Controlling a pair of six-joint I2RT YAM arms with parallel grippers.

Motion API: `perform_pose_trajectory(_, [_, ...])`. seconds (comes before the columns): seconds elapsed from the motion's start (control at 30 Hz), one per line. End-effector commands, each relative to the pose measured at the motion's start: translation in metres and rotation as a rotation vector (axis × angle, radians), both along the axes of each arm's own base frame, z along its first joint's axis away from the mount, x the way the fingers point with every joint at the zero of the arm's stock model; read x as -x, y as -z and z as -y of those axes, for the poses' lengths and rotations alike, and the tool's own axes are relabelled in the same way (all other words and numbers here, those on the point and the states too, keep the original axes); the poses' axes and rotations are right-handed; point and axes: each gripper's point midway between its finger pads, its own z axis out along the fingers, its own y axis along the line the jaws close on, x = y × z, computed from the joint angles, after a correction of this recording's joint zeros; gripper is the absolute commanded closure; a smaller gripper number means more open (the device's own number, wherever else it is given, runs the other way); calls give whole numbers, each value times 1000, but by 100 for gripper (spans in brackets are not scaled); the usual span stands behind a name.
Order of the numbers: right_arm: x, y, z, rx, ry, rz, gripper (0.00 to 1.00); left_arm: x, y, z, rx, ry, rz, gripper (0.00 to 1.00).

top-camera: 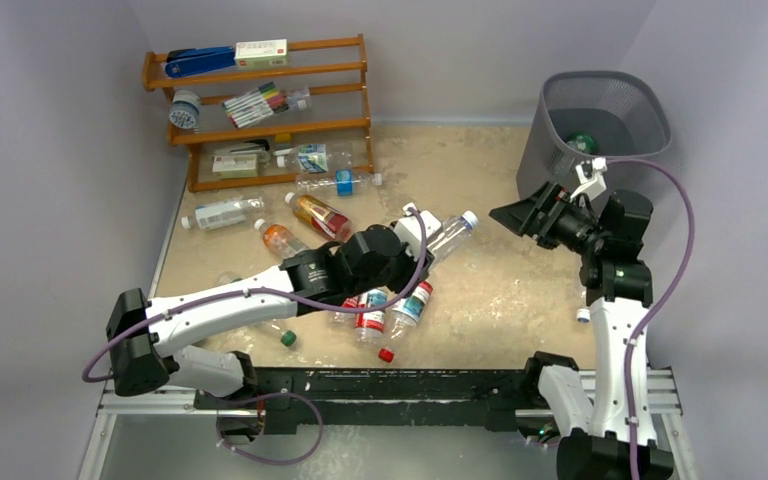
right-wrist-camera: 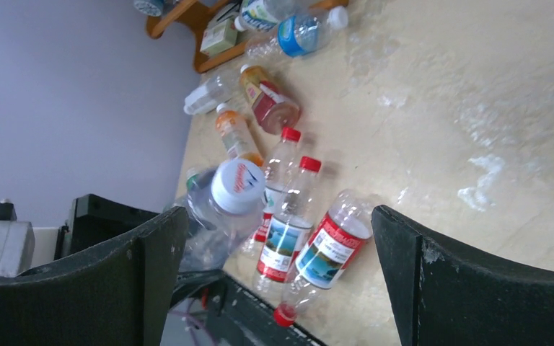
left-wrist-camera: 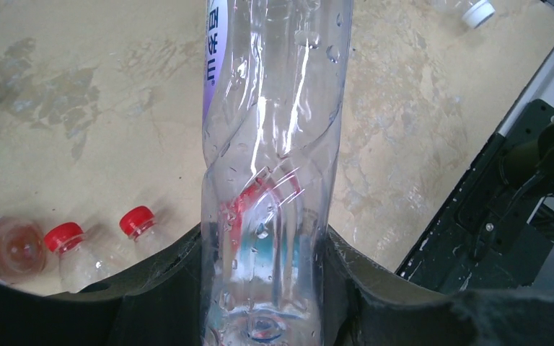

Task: Put the plastic bottles in the bin
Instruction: Pick up the plastic bottle at the center of the board, then place the plastic bottle in the trash bin.

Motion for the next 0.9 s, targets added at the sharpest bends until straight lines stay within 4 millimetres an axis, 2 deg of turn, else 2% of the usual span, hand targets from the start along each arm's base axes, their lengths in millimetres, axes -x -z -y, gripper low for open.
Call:
perform_pose_trajectory(0.0, [2, -8, -15, -139, -59, 25, 0, -15, -31, -9, 114, -91, 44, 59])
perform_pose_trajectory(0.2, [2, -7, -26, -284, -111, 61, 0, -20, -44, -13, 161, -135, 61, 59])
perform_pose_trajectory(0.33, [-4, 5, -26, -308, -111, 26, 0, -24, -52, -15, 201, -165, 79, 59])
perform_pose_trajectory(0.43, [-8, 6, -24, -300, -111, 18, 0, -26, -56, -13, 226, -178, 80, 59])
perform_pose_trajectory(0.87, [-27, -30, -26, -198, -111, 121, 0, -26, -52, 16, 260, -133, 23, 58])
